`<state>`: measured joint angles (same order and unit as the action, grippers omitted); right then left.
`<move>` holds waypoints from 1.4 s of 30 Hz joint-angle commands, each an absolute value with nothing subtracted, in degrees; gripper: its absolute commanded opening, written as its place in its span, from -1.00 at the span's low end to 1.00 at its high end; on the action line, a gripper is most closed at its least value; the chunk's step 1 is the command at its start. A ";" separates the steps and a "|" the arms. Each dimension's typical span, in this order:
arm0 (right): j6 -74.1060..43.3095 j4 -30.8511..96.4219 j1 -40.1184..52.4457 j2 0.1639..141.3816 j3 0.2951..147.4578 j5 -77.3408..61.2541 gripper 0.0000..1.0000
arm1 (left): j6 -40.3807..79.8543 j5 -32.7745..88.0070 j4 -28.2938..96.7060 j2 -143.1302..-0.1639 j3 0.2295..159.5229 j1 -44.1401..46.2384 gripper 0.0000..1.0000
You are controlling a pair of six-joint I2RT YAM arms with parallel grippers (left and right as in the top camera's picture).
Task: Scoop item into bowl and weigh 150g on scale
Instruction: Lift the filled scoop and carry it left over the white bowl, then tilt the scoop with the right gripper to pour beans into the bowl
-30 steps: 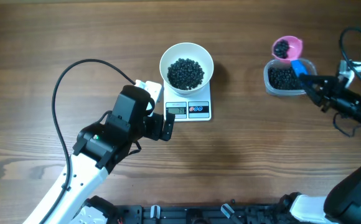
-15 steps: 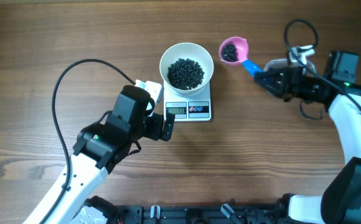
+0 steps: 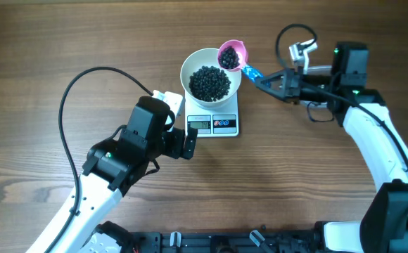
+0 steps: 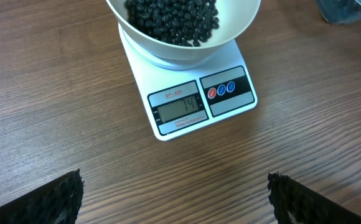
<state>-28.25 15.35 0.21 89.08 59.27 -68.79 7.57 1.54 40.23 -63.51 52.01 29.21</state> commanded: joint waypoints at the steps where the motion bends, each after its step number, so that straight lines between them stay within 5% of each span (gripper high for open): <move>1: -19.62 14.52 2.66 90.02 59.51 -60.45 -0.91 | 6.44 1.19 40.07 -63.55 52.18 29.45 1.00; 9: -17.28 7.75 4.86 90.00 59.57 -58.70 -0.91 | 6.44 1.19 40.10 -63.55 52.18 29.45 1.00; 42: 0.14 15.42 11.09 88.53 60.93 -40.36 -0.91 | 6.44 1.19 40.07 -63.55 52.18 29.45 1.00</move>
